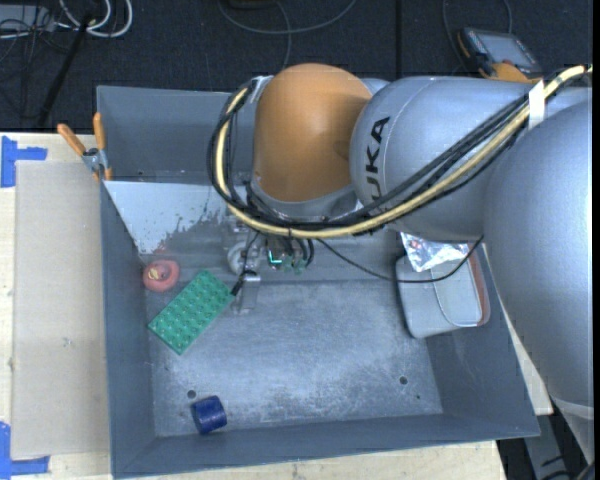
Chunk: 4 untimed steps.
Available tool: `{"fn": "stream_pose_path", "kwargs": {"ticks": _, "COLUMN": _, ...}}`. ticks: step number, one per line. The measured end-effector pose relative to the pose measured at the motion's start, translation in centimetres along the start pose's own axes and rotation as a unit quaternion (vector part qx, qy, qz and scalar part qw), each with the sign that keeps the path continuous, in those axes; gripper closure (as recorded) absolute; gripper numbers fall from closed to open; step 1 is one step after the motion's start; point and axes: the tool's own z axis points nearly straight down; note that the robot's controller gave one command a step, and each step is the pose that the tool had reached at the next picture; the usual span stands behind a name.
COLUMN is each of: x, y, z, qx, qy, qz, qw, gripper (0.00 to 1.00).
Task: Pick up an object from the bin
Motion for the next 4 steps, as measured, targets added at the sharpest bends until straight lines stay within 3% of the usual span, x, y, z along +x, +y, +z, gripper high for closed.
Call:
{"fn": "stream_pose_path", "kwargs": {"ticks": 1, "x": 1.4, "y": 3.4, "z": 11.3, "qx": 0.000, "qy": -0.0037, "qz": -0.214, "qw": 0.9769, "gripper": 0.00}}
{"fn": "stream_pose_path", "kwargs": {"ticks": 2, "x": 1.9, "y": 4.2, "z": 8.1, "qx": 0.000, "qy": -0.0062, "qz": -0.300, "qw": 0.9539, "gripper": 0.00}}
{"fn": "stream_pose_path", "kwargs": {"ticks": 3, "x": 0.5, "y": 3.2, "z": 8.2, "qx": 0.001, "qy": -0.0054, "qz": -0.375, "qw": 0.9270, "gripper": 0.00}}
{"fn": "stream_pose_path", "kwargs": {"ticks": 4, "x": 0.3, "y": 3.5, "z": 11.2, "qx": 0.001, "qy": -0.0040, "qz": -0.497, "qw": 0.8678, "gripper": 0.00}}
